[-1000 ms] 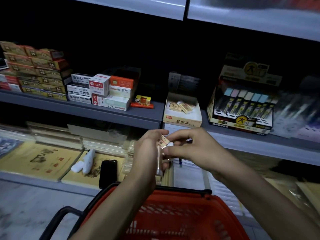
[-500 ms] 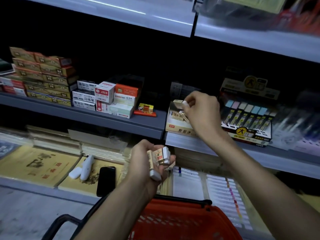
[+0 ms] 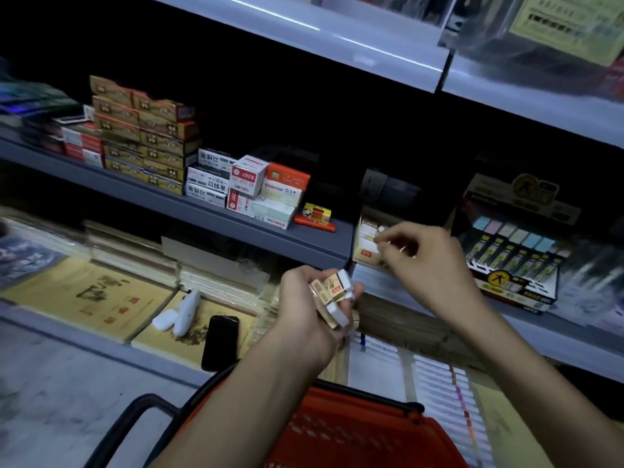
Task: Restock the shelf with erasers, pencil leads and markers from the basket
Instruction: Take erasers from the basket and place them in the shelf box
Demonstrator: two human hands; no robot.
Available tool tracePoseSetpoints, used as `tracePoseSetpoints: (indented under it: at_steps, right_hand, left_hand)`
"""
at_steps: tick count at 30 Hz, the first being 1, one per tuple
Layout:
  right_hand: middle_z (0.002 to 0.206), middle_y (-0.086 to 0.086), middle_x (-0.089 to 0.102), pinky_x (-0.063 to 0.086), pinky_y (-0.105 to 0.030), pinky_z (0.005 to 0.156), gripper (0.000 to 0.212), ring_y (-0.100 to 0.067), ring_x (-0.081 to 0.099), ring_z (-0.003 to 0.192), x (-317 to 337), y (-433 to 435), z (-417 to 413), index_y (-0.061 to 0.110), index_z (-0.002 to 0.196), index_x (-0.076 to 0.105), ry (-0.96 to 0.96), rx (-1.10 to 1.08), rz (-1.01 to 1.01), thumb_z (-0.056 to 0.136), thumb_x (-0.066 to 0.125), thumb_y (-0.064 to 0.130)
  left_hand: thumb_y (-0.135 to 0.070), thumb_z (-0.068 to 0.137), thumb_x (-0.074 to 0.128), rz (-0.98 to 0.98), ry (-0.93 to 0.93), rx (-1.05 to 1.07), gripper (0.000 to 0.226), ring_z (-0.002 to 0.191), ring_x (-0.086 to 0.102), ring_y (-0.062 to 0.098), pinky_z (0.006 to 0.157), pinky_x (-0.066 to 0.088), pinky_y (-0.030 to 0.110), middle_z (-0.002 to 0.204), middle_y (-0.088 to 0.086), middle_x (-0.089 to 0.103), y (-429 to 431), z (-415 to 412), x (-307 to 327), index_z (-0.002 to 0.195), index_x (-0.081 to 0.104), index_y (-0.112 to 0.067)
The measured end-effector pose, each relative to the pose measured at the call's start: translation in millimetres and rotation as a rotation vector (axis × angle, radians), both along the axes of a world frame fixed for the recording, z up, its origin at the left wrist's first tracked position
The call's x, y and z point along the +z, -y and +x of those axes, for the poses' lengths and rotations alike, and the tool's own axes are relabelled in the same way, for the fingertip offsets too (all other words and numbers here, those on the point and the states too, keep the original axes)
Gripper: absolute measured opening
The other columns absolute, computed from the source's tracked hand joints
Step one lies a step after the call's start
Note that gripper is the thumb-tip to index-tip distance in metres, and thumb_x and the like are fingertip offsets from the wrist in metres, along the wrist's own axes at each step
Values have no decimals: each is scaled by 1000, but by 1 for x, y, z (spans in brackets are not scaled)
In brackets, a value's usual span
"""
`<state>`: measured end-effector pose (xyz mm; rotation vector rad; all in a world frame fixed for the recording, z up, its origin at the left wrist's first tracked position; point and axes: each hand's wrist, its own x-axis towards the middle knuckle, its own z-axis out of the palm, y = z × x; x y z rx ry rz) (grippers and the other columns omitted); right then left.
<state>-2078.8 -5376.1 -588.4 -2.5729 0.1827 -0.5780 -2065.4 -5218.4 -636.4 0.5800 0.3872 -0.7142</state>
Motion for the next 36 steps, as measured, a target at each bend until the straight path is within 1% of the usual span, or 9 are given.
tracePoseSetpoints:
  at_steps: [4,8,14,18,21,25,29,32,36]
  right_hand:
    - [80,9,70,54,-27,67,5,-1,63,68,-8,-26,-31,36,88,74,-117,91,137,90,71,40]
    - [75,7,67,45,-29,62,12,-3,55,61,-22,-26,-34,43,85,73,-176,42,150,79,81,37]
    - [89,3,74,59,-43,87,16,-14,72,85,-24,-22,-43,27,92,80,-165,41,547,82,82,40]
    - [76,-3,76,62,-48,74,1,-23,73,65,-20,-22,-39,20,86,80,-112,-9,530,86,81,20]
    - [76,3,76,57,-34,65,8,-12,70,65,-7,-12,-29,22,90,79,-25,-46,517,85,81,17]
    - [75,14,74,48,-15,58,8,-2,68,70,9,19,8,27,84,80,174,-138,181,85,78,20]
    - [91,-6,76,53,-31,67,16,-28,71,85,2,61,67,18,105,80,89,-289,-374,92,70,19]
    - [94,-13,72,55,-39,69,18,-36,67,90,-7,76,88,15,102,77,-171,-296,-641,93,63,9]
    - [112,-10,64,56,-46,79,40,-33,59,107,-2,78,70,17,109,75,-277,-199,-681,86,53,-7]
  left_hand:
    - [-18,90,47,-6,51,-20,28,68,65,19,46,40,18,101,16,76,2,-5,5,104,67,-5]
    - [-19,96,43,133,184,-56,26,51,62,12,38,34,17,81,10,77,6,-17,10,95,67,-8]
    - [-15,98,42,281,350,-53,27,56,60,14,36,36,17,81,7,72,15,-21,8,101,69,-13]
    - [-24,101,46,363,407,-31,27,53,61,13,38,37,20,74,5,70,22,-21,-1,115,68,-17]
    - [-32,101,49,338,387,-45,29,61,66,17,38,36,21,82,10,71,26,-21,-6,120,64,-16]
    - [-21,96,44,269,267,-49,26,73,68,25,38,34,19,67,11,73,18,-16,-10,111,60,-6]
    - [-11,98,34,208,151,-35,28,90,77,26,37,33,17,67,17,75,11,-9,-9,114,56,-7]
    - [-11,98,39,159,67,-23,22,98,76,21,35,34,14,77,17,78,9,-4,-9,112,56,-12]
    - [-9,96,54,148,67,-2,10,60,61,15,36,40,15,88,14,73,8,1,-7,95,64,-9]
